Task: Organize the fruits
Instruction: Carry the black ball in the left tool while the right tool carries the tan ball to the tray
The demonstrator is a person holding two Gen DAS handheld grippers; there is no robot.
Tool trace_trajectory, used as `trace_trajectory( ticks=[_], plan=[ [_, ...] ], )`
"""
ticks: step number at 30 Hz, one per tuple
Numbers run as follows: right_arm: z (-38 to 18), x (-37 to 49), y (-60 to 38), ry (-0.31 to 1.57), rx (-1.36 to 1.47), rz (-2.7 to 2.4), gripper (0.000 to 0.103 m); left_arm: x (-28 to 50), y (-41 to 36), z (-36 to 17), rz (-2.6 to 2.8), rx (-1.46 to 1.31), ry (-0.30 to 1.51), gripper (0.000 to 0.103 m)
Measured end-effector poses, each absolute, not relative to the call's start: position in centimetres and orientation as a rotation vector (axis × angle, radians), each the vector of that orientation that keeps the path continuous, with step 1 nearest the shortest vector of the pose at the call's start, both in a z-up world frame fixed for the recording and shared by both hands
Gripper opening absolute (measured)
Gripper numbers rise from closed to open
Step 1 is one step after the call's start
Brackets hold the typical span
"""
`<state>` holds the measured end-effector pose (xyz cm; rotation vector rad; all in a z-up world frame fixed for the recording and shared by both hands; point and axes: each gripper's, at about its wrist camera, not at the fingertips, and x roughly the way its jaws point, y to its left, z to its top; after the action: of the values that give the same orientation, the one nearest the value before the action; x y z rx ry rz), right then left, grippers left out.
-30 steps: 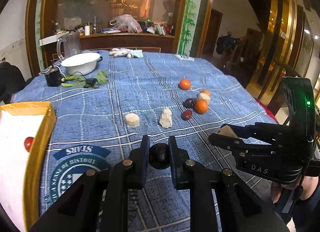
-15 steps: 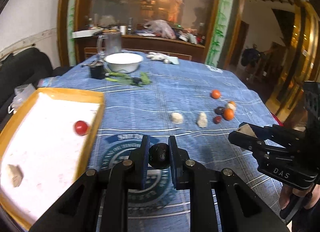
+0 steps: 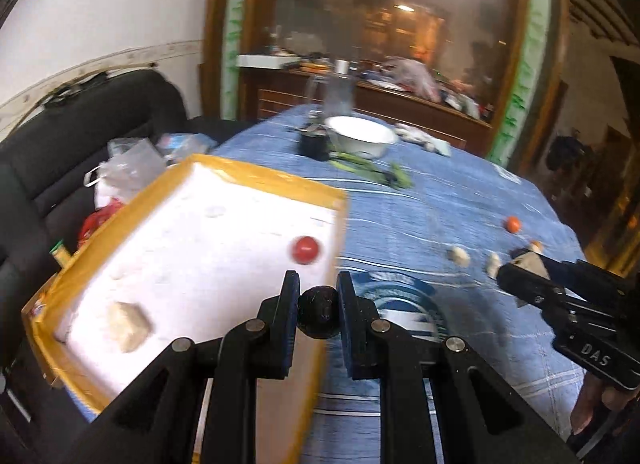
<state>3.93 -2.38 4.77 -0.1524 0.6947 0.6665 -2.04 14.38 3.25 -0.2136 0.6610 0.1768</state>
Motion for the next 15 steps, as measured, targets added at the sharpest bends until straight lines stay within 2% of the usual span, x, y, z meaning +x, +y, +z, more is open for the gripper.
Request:
trace_trajectory(
  ticks=[15],
  plan=[
    [4.1,7.0,8.7,0.713,-0.175,0.798,0.039,-0.9,22.7,1.7,0.447,-0.268,0.726,0.017]
  ],
)
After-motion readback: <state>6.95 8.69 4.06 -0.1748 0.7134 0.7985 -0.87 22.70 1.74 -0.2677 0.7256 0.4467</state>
